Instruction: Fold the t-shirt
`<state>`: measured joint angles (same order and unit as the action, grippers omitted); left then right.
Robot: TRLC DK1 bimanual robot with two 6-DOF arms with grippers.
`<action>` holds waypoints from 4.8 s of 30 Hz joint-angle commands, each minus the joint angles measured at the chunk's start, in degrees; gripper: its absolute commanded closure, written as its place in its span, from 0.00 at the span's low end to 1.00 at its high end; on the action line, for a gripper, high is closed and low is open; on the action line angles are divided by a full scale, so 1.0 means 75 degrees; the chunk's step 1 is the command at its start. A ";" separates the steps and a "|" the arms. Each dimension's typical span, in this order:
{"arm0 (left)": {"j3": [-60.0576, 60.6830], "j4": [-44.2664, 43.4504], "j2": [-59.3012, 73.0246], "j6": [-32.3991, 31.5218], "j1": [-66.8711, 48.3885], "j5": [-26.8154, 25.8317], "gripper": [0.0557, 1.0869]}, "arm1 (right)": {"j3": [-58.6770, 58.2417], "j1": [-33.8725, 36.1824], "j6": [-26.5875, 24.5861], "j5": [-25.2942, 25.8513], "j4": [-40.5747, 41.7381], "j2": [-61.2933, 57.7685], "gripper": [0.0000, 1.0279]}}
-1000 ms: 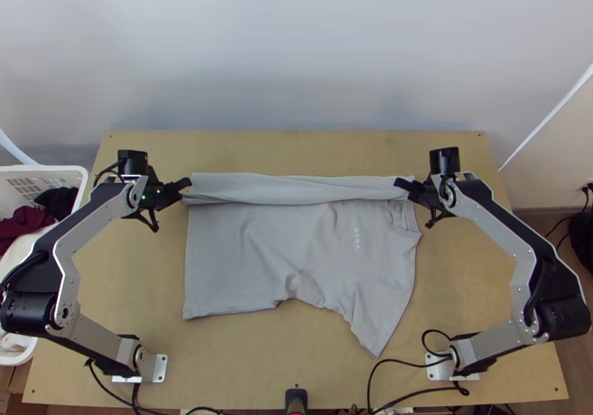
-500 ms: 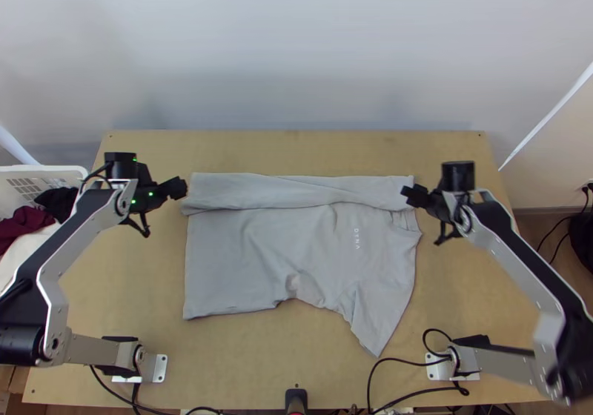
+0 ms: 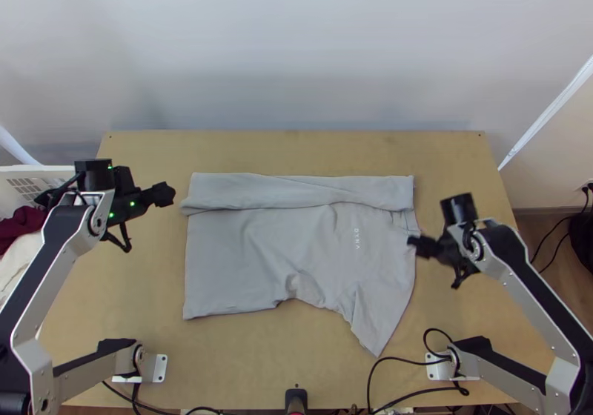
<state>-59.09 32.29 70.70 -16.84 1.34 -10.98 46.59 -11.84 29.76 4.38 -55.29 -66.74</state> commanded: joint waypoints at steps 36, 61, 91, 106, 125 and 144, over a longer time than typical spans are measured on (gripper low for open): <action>0.0390 0.3042 -0.0672 0.2175 -0.1152 -0.0059 0.18 | -0.1290 -0.1106 -0.1003 -0.1463 0.0247 -0.0465 0.97; 0.1703 0.5386 0.0675 0.3863 -0.3039 0.0679 0.18 | -0.0645 -0.0145 -0.1636 -0.1463 -0.0210 -0.0043 0.97; 0.2418 0.3886 0.1097 0.5187 -0.2242 0.0609 0.96 | -0.0622 0.1121 -0.2573 -0.1194 -0.0644 -0.0254 0.97; 0.1023 0.4378 0.0336 0.5175 -0.1550 0.0609 0.96 | -0.0036 0.0898 -0.2585 -0.1159 -0.0679 -0.0218 0.97; -0.1754 0.4061 0.1250 0.4214 -0.1082 0.0257 0.96 | 0.2566 0.0676 -0.2632 -0.1159 -0.0796 -0.1226 0.97; -0.4508 0.2889 0.4379 0.3312 -0.0460 0.0363 0.96 | 0.5765 0.0758 -0.2351 -0.1100 -0.0304 -0.4238 0.97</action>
<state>-89.82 54.24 101.01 9.10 -2.61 -8.54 85.54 -6.57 10.98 -4.56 -57.93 -95.46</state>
